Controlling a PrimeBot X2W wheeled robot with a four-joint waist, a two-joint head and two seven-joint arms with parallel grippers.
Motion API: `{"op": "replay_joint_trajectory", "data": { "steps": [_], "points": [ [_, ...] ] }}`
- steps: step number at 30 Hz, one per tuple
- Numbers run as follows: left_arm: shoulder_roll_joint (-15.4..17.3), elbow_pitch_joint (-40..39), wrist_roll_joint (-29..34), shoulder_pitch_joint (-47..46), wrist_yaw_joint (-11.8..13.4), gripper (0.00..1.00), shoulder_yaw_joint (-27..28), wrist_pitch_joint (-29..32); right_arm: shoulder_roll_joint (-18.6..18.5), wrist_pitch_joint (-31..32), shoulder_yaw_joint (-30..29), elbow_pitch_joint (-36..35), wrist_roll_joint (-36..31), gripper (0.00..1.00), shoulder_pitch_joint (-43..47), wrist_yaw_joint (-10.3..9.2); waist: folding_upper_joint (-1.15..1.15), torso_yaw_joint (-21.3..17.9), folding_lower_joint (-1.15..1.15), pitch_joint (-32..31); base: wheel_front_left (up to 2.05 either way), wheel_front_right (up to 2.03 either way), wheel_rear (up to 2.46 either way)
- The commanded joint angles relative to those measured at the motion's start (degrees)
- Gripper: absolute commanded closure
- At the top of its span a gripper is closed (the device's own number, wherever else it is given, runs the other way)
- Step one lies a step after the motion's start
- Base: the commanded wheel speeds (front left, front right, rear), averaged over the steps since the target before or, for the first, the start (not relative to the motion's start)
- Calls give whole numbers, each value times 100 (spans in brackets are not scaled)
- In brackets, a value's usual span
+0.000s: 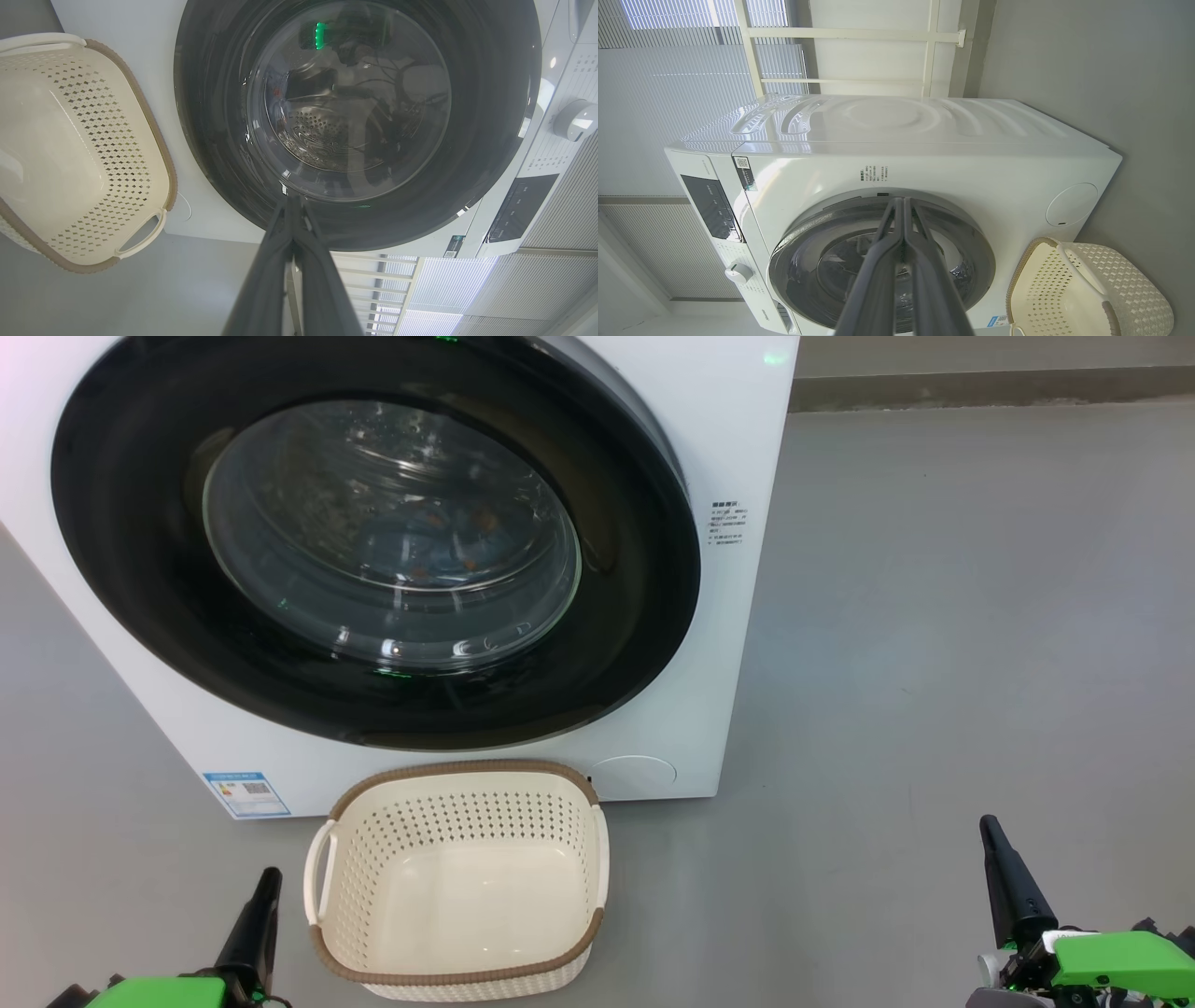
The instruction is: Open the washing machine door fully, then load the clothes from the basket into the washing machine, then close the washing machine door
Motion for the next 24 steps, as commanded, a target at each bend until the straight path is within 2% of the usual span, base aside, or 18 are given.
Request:
{"op": "replay_joint_trajectory", "data": {
  "steps": [1,24],
  "points": [
    [64,-150,-9,-236,-15,100,202,25,-16,44,134,-170,-18,100,-237,-6,0,0,0,0,0,0,0],
    [60,-150,-5,-236,-15,100,208,30,-15,45,132,-170,-20,100,-237,-6,0,0,0,0,0,0,0]
  ]
}}
